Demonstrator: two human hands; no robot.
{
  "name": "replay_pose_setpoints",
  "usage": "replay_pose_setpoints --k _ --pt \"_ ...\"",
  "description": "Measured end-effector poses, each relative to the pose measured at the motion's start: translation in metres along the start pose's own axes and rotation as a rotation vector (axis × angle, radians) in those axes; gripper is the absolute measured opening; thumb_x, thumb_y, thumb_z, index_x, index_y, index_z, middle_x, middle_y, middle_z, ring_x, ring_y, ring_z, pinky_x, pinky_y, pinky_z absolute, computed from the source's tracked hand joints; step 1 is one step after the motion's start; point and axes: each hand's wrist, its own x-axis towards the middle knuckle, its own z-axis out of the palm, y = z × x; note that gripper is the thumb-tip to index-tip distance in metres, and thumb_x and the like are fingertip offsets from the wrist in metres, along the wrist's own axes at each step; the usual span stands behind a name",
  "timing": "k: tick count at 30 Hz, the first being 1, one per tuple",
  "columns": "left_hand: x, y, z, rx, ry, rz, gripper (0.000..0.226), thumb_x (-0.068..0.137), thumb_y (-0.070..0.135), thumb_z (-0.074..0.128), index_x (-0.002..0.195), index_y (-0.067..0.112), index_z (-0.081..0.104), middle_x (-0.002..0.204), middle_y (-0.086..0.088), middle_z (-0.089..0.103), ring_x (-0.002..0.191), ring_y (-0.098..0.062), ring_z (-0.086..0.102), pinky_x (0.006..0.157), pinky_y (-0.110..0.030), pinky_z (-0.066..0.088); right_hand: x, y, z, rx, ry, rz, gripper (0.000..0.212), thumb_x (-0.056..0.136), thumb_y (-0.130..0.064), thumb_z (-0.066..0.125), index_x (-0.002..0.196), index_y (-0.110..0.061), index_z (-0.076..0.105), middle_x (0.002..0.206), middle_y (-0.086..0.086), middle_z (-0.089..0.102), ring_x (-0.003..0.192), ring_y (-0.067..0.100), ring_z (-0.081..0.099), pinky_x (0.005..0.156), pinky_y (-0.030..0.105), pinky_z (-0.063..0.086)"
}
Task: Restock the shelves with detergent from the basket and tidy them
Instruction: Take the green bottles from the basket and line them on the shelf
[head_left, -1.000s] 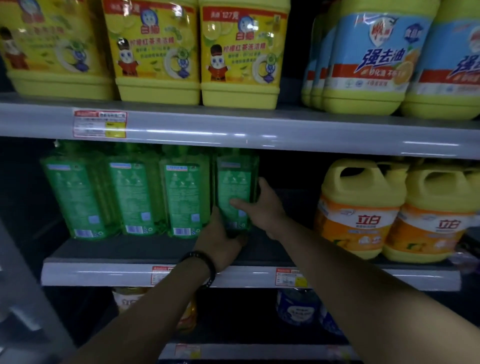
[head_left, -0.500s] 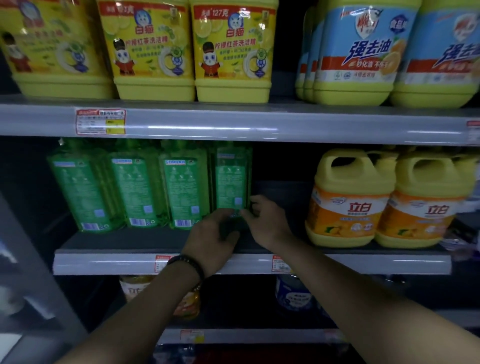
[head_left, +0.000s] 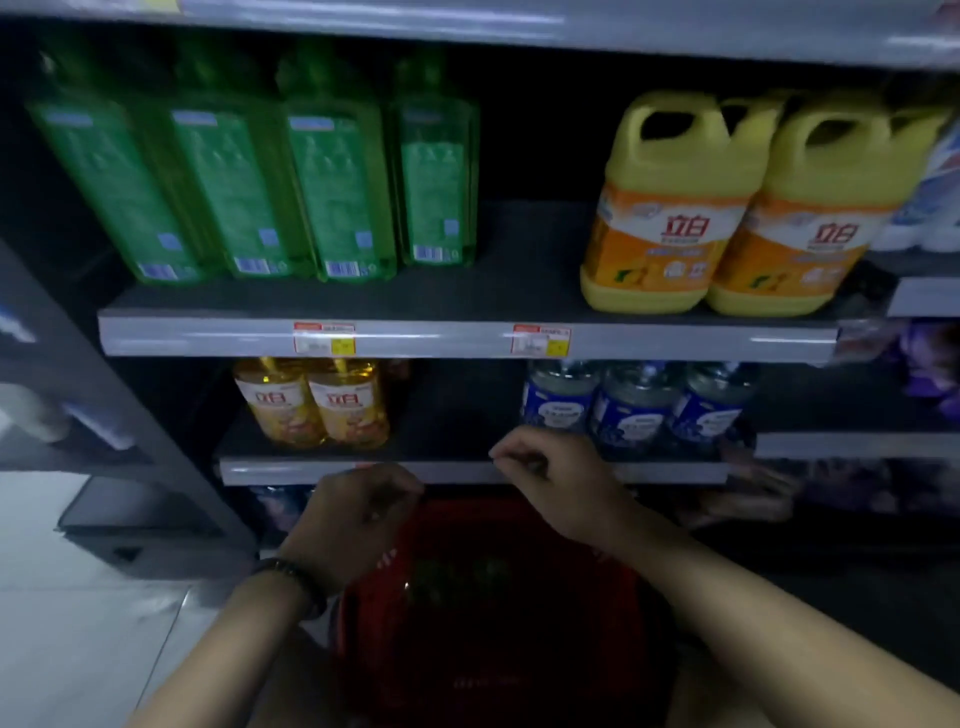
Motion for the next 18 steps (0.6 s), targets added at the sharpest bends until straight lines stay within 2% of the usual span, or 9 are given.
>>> replay_pose_setpoints --k 4,6,8,10,13,18 --pt "-0.018 -0.026 0.037 0.031 -0.106 -0.139 0.027 0.098 0.024 0.071 0.091 0.049 0.066 0.091 0.024 0.072 0.083 0.01 0.068 0.077 -0.017 0.053 -0.025 0.043 0.05 0.005 -0.095 0.183 0.01 0.102 -0.026 0.07 0.109 -0.026 0.077 0.104 -0.016 0.075 0.101 -0.002 0.068 0.085 0.011 0.05" --pt "-0.024 -0.036 0.056 0.025 -0.142 -0.19 0.03 0.098 0.024 0.071 0.092 0.052 0.062 0.094 0.025 0.069 0.087 0.007 0.067 0.081 -0.025 0.058 -0.032 0.069 0.071 -0.023 -0.142 0.285 0.01 0.1 -0.03 0.07 0.109 -0.029 0.075 0.105 -0.015 0.074 0.099 0.001 0.068 0.086 0.019 0.054" --pt "-0.032 -0.043 0.073 -0.009 -0.182 -0.252 0.023 0.098 0.028 0.07 0.099 0.051 0.065 0.101 0.018 0.072 0.095 -0.006 0.071 0.087 -0.037 0.061 -0.037 0.093 0.09 -0.054 -0.211 0.378 0.014 0.1 -0.031 0.069 0.113 -0.028 0.072 0.106 -0.012 0.072 0.098 0.005 0.068 0.084 0.026 0.055" --pt "-0.035 -0.051 0.085 0.045 -0.3 -0.302 0.019 0.101 0.035 0.064 0.118 0.042 0.07 0.117 0.005 0.073 0.11 -0.02 0.07 0.095 -0.041 0.058 -0.038 0.113 0.105 -0.098 -0.27 0.456 0.017 0.101 -0.03 0.069 0.117 -0.026 0.07 0.109 -0.008 0.07 0.1 0.012 0.067 0.082 0.027 0.055" --pt "-0.034 -0.056 0.088 0.044 -0.419 -0.372 0.033 0.104 0.041 0.058 0.137 0.039 0.06 0.133 -0.001 0.066 0.122 -0.028 0.065 0.1 -0.044 0.055 -0.038 0.137 0.131 -0.148 -0.336 0.527 0.027 0.1 -0.031 0.069 0.126 -0.024 0.065 0.121 -0.002 0.067 0.111 0.019 0.065 0.094 0.038 0.058" --pt "-0.026 -0.061 0.09 -0.054 -0.431 -0.404 0.03 0.106 0.038 0.057 0.135 0.032 0.057 0.131 -0.001 0.065 0.119 -0.027 0.066 0.101 -0.049 0.056 -0.02 0.166 0.163 -0.275 -0.441 0.585 0.06 0.104 -0.032 0.065 0.158 -0.019 0.043 0.161 0.01 0.042 0.146 0.031 0.044 0.118 0.045 0.042"
